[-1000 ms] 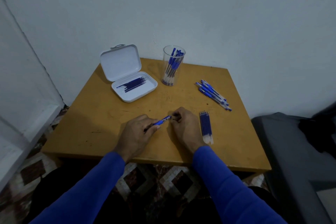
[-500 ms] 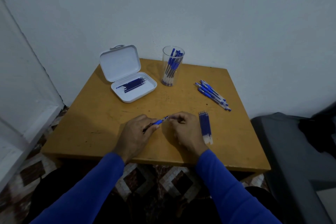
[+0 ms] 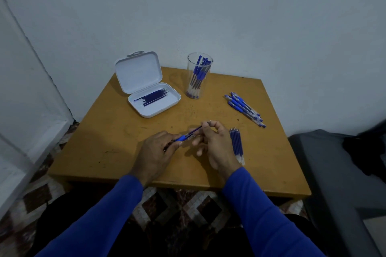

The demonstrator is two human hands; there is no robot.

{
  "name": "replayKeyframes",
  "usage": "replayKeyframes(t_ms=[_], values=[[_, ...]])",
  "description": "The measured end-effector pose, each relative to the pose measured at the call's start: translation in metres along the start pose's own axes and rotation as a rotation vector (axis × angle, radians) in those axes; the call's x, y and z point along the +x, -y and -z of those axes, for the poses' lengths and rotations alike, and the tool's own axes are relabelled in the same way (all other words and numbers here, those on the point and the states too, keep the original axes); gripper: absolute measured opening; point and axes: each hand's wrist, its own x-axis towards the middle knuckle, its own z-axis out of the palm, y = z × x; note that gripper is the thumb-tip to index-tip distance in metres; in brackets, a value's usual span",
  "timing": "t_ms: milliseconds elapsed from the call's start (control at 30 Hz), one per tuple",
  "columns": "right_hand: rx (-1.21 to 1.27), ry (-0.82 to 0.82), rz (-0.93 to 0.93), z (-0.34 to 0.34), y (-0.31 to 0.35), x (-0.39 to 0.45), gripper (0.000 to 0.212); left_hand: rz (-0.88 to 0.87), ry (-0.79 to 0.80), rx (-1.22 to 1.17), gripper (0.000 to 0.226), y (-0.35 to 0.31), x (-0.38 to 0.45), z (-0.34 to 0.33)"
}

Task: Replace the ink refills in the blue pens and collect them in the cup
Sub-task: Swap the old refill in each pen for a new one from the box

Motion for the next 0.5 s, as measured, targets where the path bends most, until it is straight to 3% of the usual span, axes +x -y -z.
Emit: replayKeyframes(t_ms=[233, 500], values=[[0.066, 0.032, -0.032, -0.004, 0.000, 0.001, 0.017, -0.012, 0.002, 0.031, 0.021, 0.000, 0.001, 0.000], [0.056, -0.214, 0.084, -0.002, 0.006, 0.010, 0.015, 0.013, -0.015, 0.018, 0.021, 0.001, 0.001, -0.002]])
